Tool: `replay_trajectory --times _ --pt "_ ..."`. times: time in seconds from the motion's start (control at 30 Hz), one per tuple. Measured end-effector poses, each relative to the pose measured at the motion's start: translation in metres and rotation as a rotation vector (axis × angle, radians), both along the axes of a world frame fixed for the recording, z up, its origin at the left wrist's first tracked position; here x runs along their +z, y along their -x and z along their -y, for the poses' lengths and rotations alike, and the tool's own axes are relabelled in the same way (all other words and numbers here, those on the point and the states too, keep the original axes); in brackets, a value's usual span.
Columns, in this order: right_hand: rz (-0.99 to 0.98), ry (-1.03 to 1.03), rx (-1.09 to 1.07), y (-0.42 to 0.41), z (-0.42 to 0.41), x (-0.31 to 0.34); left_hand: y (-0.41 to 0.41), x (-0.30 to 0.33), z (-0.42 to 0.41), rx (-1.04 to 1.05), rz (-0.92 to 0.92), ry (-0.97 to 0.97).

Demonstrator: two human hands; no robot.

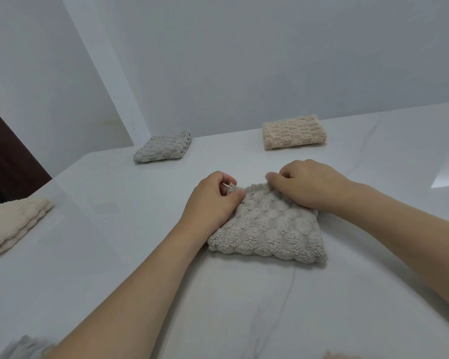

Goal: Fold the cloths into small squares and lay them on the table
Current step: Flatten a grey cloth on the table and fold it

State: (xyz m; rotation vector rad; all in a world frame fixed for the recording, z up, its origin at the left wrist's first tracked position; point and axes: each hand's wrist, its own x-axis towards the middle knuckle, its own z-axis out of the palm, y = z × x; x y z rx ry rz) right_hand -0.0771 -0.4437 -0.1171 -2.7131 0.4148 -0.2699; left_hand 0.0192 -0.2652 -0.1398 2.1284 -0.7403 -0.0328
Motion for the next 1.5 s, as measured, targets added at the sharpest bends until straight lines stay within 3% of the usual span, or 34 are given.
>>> replay_trajectory --times 0.2,0.6,0.9,1.37,1.5 --pt "0.017 0.282 0.139 0.0 -0.008 -0.001 0.005 0.006 0.0 -0.003 -0.116 0.063" --pt "-0.015 0.232 0.143 0.003 0.006 -0.008 0.015 0.036 -0.003 0.069 -0.544 0.109" --pt "0.028 0.134 0.02 0.002 0.018 -0.012 0.02 0.041 -0.006 -0.046 -0.657 -0.03" --pt "0.036 0.165 -0.073 -0.001 0.022 -0.015 0.023 0.04 -0.013 -0.225 -0.705 0.209" --pt "0.024 0.161 -0.082 -0.002 0.023 -0.015 0.02 0.039 -0.014 -0.249 -0.683 0.195"
